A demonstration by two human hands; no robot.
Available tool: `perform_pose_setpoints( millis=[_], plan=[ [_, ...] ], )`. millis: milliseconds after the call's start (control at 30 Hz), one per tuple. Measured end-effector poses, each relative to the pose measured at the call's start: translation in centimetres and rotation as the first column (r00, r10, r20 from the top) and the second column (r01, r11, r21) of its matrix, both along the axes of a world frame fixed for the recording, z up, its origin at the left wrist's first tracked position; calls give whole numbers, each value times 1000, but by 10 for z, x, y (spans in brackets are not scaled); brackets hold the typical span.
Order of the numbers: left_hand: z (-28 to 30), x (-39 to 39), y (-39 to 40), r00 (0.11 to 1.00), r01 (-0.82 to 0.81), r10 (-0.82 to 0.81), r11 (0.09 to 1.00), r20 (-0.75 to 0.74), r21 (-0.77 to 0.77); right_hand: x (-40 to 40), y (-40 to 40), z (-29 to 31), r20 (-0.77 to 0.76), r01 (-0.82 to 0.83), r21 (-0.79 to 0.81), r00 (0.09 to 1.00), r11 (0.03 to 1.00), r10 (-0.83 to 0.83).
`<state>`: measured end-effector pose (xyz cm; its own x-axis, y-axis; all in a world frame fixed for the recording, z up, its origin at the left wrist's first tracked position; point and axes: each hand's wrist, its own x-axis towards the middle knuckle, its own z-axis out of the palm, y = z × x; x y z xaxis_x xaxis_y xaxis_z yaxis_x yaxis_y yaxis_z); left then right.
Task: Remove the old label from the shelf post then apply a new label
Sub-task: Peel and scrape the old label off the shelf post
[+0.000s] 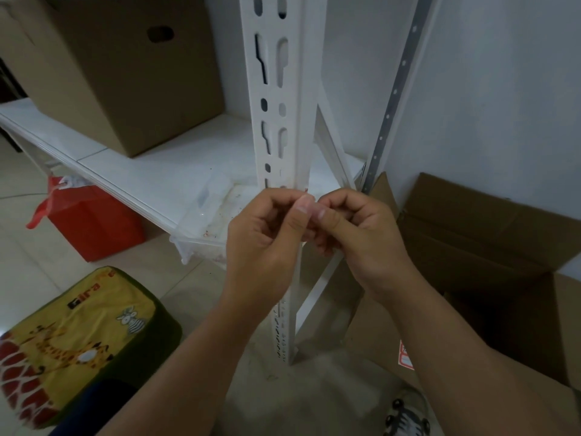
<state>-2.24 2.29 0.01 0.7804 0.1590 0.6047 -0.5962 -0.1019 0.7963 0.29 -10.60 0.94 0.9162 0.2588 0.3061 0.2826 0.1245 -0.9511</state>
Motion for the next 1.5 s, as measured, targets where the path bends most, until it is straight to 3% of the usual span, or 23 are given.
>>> perform_pose_setpoints(
  millis=[200, 400, 500, 633, 833, 900, 1100, 1167, 1233, 1367, 1500],
  plan=[
    [1, 2, 5, 999, 16, -19, 998, -50, -63, 0, 6, 0, -10, 2, 4, 1000, 1000, -2],
    [3, 6, 15, 970, -204, 201, 979, -136, -9, -2, 6, -1, -32, 51, 0, 998, 999, -51],
    [-2, 23, 37, 908, -301, 323, 946, -266, 121, -1, 6, -5, -77, 115, 15, 991, 993, -113],
    [-21, 54, 69, 795, -259, 441, 868, -416, 424, 1, 7, -8, -113, 148, 37, 983, 988, -143],
    [-31, 74, 79, 680, -118, 602, 654, -419, 747, 2, 10, -10, -127, 183, 1, 975, 983, -181],
    [-38, 79, 79, 658, -100, 649, 578, -382, 810, 2, 11, -11, -110, 202, -27, 973, 979, -204],
    [-50, 79, 80, 614, -55, 692, 517, -379, 854, 2, 10, -14, -60, 223, -104, 971, 969, -229],
    [-45, 78, 80, 597, -115, 712, 533, -370, 839, 1, 9, -14, -52, 229, -112, 970, 967, -236],
    [-41, 77, 78, 590, -168, 693, 606, -414, 777, 2, 8, -13, -50, 238, -117, 968, 964, -245],
    [-41, 76, 77, 680, -178, 569, 740, -462, 649, 2, 8, -13, -31, 257, -116, 965, 960, -262],
    [-35, 73, 74, 674, -189, 581, 732, -456, 654, 2, 7, -12, -24, 259, -99, 965, 961, -263]
  ],
)
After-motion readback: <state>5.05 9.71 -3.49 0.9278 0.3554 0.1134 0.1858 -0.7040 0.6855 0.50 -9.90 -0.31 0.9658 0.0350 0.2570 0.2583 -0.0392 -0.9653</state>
